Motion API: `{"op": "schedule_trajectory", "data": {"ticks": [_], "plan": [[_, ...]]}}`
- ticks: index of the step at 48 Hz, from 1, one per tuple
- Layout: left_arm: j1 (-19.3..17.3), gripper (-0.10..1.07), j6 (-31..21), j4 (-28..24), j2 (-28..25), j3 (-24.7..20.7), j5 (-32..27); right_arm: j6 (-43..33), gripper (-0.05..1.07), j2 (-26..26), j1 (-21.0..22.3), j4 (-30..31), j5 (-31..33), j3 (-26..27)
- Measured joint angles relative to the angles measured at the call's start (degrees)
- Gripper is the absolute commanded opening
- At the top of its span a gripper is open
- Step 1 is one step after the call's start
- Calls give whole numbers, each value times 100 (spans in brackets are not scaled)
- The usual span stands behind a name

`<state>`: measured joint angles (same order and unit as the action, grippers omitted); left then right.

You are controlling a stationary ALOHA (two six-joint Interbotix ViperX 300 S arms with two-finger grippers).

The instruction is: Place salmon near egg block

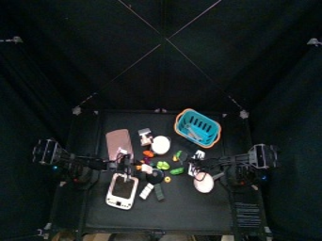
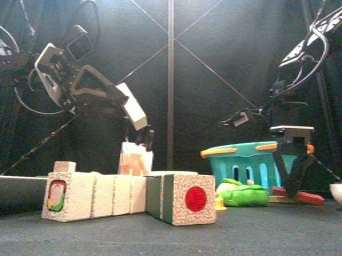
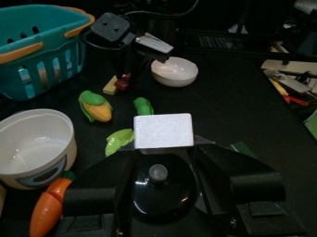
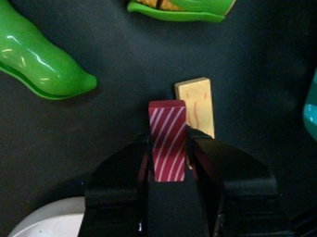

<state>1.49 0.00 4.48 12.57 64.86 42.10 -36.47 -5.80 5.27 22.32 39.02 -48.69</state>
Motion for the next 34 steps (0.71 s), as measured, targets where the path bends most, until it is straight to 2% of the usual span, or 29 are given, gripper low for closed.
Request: {"op": "schedule_trajectory", "data": {"ticks": [5,22,34], "plan": [[0,50,9,35,18,18,0,0,49,0,0,26,-53,0],[0,50,0,35,18,44,0,-18,71,9,18,105,-132,9],[0,50,0,35,18,53,0,-35,77,9,18,105,-141,9]]}}
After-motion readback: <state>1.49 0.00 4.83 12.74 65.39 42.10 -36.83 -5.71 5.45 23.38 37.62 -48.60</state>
